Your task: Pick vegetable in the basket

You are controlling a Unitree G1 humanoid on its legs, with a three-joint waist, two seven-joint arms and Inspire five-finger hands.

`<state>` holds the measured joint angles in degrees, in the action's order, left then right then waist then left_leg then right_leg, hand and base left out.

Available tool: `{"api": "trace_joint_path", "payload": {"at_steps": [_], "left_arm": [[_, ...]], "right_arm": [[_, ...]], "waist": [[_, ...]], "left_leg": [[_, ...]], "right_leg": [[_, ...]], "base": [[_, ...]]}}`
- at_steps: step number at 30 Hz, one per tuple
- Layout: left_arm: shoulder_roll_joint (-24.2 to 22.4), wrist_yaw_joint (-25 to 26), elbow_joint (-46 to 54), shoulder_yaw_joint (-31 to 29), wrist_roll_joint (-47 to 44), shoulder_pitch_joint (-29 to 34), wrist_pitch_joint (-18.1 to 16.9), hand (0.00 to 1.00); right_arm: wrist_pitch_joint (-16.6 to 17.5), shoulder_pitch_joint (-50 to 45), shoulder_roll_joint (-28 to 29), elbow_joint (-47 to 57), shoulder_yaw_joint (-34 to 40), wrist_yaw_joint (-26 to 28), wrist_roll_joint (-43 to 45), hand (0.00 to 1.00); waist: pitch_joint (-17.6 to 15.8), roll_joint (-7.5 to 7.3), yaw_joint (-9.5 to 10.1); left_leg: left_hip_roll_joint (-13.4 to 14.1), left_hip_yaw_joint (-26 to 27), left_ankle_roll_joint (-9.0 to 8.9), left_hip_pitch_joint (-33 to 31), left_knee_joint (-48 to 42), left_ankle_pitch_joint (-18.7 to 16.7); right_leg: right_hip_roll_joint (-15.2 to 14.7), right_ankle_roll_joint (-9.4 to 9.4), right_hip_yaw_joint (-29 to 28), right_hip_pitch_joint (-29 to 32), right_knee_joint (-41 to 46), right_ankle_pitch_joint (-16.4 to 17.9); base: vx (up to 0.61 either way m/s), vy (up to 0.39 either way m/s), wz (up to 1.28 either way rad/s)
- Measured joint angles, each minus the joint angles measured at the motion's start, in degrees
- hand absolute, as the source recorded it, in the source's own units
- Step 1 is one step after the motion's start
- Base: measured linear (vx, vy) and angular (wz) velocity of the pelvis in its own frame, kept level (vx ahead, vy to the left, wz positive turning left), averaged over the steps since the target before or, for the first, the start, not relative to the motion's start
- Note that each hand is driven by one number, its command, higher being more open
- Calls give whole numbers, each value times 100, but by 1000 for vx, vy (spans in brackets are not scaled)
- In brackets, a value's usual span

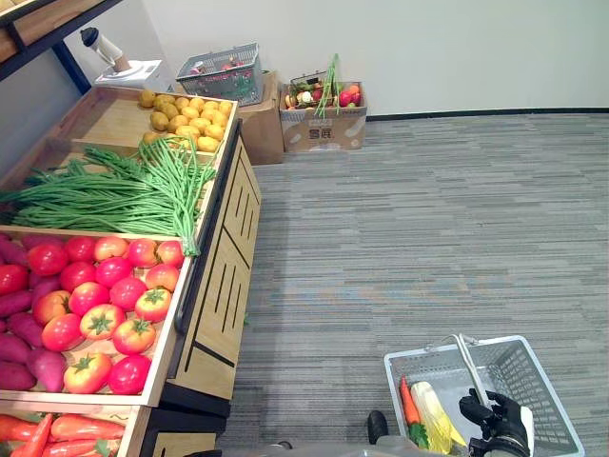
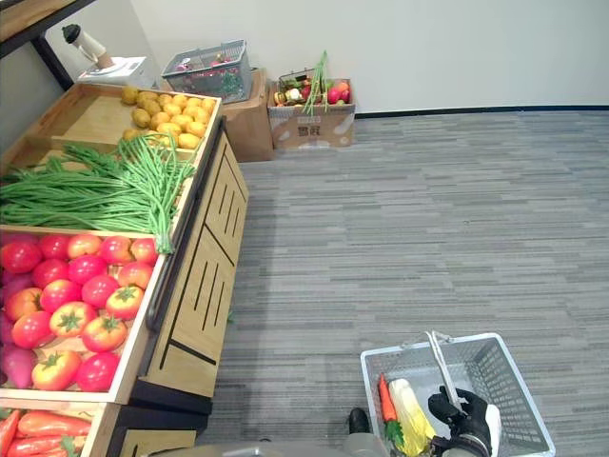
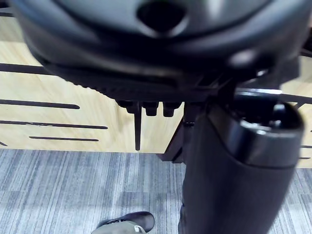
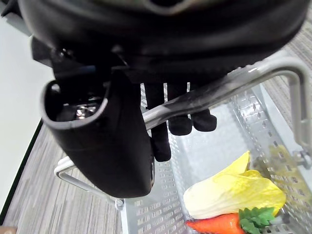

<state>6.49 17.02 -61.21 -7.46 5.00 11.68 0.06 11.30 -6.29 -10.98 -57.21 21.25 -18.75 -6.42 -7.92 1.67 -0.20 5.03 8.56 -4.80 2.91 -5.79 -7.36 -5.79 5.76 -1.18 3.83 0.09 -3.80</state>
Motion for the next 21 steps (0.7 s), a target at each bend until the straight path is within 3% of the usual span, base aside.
{"api": "trace_joint_path", "payload": {"at_steps": [13, 17, 18, 19, 21], "left_arm": [[243, -185, 23, -1, -4, -179, -124, 100], [379, -204, 40, -16, -9, -129, -112, 100], [391, -203, 62, -13, -40, -123, -102, 100], [397, -203, 90, -11, -87, -118, -97, 100], [430, -202, 140, -3, -218, -135, -115, 100]], "right_arm": [[45, 78, 220, -212, -14, -122, 209, 0], [129, 237, 300, -192, -288, -114, 203, 0], [140, 267, 340, -189, -294, -107, 200, 0], [147, 259, 339, -186, -293, -105, 197, 0], [152, 119, 383, -193, -293, -79, 208, 0]], "waist": [[16, -118, 14], [-69, -264, 111], [-92, -293, 152], [-99, -300, 148], [-117, -310, 145]], "left_leg": [[325, 260, -83, 40, -260, -277], [467, 943, -60, 279, -461, -425], [490, 1114, -58, 313, -473, -443], [511, 1152, -71, 342, -482, -451], [636, 1238, -187, 420, -564, -517]], "right_leg": [[338, -41, 113, 138, 292, -76], [381, -179, 560, 347, 587, -143], [248, -390, 1026, 340, 633, 109], [177, -383, 1273, 340, 685, 179], [260, -390, 1525, 162, 420, -44]], "base": [[44, -21, -14], [-88, -19, -76], [-146, -31, -75], [-130, -19, -49], [-81, -37, -26]]}}
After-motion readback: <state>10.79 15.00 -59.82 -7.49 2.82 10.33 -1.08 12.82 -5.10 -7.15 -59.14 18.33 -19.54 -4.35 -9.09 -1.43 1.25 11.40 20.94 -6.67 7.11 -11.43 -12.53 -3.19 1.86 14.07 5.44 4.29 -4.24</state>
